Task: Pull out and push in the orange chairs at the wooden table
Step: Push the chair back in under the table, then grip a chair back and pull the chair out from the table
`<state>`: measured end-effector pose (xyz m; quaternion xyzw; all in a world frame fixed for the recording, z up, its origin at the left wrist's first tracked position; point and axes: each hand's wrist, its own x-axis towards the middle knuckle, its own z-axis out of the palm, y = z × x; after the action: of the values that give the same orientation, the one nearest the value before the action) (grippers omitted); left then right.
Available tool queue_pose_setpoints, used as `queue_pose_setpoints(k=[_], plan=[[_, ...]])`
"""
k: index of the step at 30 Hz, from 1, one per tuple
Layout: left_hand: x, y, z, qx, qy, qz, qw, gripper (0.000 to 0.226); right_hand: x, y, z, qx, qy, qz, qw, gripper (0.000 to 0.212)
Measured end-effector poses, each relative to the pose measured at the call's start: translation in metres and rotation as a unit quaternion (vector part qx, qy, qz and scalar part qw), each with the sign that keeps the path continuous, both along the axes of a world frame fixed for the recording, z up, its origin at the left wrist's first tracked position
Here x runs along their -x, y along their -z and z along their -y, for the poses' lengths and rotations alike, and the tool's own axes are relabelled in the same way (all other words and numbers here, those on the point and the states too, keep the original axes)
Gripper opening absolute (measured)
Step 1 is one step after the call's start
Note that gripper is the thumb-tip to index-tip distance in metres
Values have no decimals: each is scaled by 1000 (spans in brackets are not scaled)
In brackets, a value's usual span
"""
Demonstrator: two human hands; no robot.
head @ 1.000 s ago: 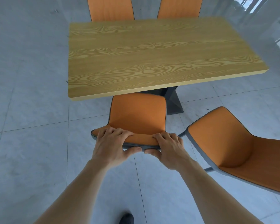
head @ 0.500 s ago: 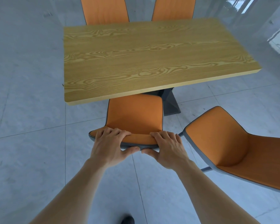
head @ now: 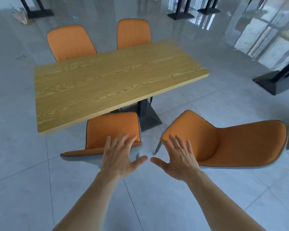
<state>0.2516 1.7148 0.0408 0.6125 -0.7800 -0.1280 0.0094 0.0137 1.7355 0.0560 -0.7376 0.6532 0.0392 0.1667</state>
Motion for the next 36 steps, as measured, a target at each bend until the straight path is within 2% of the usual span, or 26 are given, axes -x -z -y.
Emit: queue_pose_setpoints(k=[11,18,28,36], plan=[[299,-50,-55,61,76,-33,995,97,307,-66,-105,45,125,18,991,108],[458,-56,-73,43,114,-45,992,96,461,-79,-137,39,159,1,987,111],[610,-6,-11,16,78,-73,994,97,610,-40,-62,4,145,-12,989,103],[652,25,0,-24,-37,-72,996,95,662,-11,17,-58,21,-23,998,103]])
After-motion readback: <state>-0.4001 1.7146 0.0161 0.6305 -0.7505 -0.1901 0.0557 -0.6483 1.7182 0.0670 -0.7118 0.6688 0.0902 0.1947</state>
